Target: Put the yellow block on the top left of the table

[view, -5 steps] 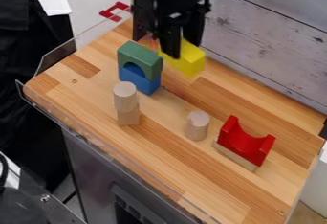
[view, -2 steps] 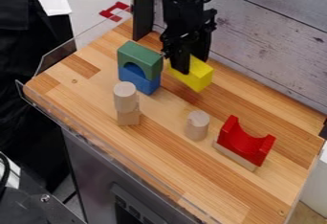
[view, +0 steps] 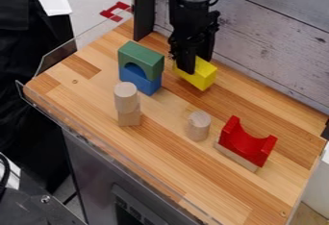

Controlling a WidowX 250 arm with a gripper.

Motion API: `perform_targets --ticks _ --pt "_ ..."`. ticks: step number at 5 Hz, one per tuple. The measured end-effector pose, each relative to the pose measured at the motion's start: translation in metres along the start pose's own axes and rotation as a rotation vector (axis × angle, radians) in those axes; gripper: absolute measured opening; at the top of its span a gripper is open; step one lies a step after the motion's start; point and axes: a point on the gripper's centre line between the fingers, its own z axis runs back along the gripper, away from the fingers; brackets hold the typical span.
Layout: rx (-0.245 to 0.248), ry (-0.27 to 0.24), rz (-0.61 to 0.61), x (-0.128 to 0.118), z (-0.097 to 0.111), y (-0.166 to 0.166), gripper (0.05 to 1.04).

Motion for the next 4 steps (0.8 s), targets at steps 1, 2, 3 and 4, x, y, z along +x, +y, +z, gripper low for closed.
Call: perform_targets --ticks 1,2,3,4 --pt "0.006 0.005 0.003 -0.0015 -0.0067 -0.0047 0.531" --pt "-0.011 0.020 0.018 -0.0061 -0.0100 -0.0084 0.583" --pt "0.017 0.028 0.041 -0.0078 -0.0143 -0.0072 0.727" --pt "0.017 0.028 0.060 -0.0084 -0.0125 -0.0042 0.969"
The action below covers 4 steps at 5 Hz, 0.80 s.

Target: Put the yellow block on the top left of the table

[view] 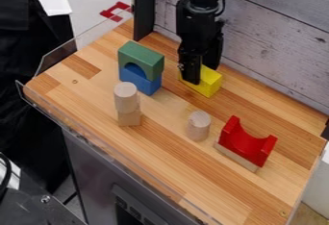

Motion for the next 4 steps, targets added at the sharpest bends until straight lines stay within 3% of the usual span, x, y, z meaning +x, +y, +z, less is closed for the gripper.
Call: perform_targets --ticks 1,2,3,4 --pt "-0.068 -0.018 0.024 -0.001 0.027 0.005 0.999" --pt "-0.135 -0.077 0.038 0.004 0.063 0.007 0.999" --pt "-0.161 -0.094 0.038 0.006 0.090 0.014 0.999" --pt "-0.141 -0.084 0.056 0.017 0.092 0.029 0.999"
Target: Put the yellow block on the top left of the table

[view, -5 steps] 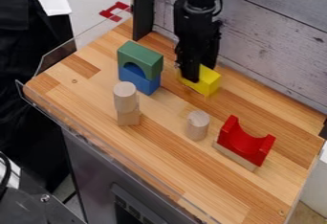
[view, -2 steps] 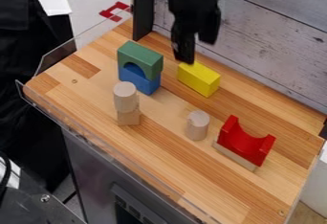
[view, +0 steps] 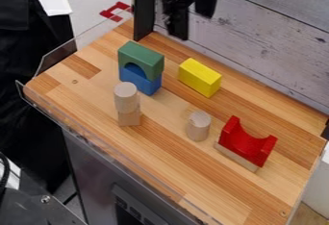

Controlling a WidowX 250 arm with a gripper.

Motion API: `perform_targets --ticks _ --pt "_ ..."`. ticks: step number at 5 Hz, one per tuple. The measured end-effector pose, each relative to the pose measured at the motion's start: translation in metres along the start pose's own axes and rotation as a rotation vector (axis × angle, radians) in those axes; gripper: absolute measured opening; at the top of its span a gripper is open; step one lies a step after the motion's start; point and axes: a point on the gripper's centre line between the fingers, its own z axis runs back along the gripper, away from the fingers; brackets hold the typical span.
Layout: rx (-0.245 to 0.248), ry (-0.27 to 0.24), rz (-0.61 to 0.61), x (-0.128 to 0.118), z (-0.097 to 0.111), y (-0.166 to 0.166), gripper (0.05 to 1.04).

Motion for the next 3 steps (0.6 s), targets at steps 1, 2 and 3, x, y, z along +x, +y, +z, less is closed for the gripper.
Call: perform_targets --ticks 1,2,3 --pt "0.072 -0.047 -0.007 0.014 0.000 0.019 0.999" --pt "0.073 -0.064 -0.024 0.013 0.007 0.034 0.999" --pt "0.060 -0.070 -0.054 0.000 0.015 0.048 0.999"
